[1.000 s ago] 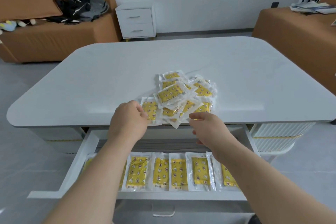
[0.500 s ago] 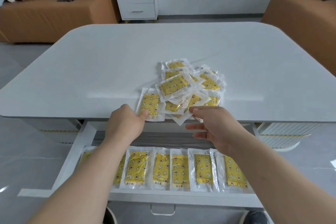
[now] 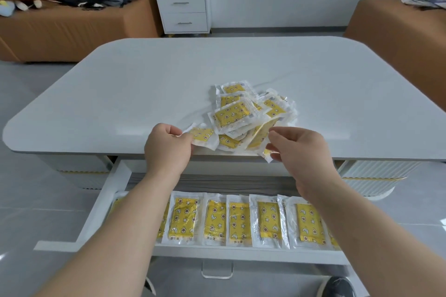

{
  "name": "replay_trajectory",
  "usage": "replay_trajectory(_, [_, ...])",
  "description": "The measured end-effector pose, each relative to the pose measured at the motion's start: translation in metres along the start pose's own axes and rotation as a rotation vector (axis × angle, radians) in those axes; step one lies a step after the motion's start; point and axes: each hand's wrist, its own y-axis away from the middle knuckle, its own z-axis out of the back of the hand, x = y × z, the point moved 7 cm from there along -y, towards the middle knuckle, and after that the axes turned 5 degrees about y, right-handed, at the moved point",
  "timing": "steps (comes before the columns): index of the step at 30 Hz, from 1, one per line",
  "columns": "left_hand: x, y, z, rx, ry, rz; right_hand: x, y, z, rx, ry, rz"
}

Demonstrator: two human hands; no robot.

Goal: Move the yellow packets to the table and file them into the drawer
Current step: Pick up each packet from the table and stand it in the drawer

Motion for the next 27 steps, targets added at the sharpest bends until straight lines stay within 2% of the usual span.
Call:
replay_trajectory(3, [-0.004,0.007,0.006,-0.055,0.116,-0.027,0.000,0.005,0.010,-0.059,-0.052,0.004])
replay_trajectory(9, [-0.019,0.020,0.030,-0.204,0.165,-0.138,-0.007,0.006,0.025,-0.114,-0.049,-0.059])
replay_trajectory(14, [-0.024,0.029,0.044,-0.229,0.210,-0.151,-0.008,0.007,0.031,-0.143,-0.159,-0.043])
replay_trajectory(18, [-0.023,0.034,0.048,-0.189,0.272,-0.110,-0.009,0.010,0.019,-0.048,-0.314,-0.073])
replay_trajectory(21, [-0.017,0.033,0.046,-0.114,0.370,-0.015,-0.010,0.013,0.007,0.030,-0.393,-0.087])
replay_trajectory(24, [-0.011,0.031,0.040,-0.006,0.388,0.063,-0.010,0.017,-0.002,0.101,-0.426,-0.093])
replay_trajectory(27, [-0.011,0.031,0.035,0.098,0.317,0.034,-0.006,0.023,-0.009,0.179,-0.368,-0.071])
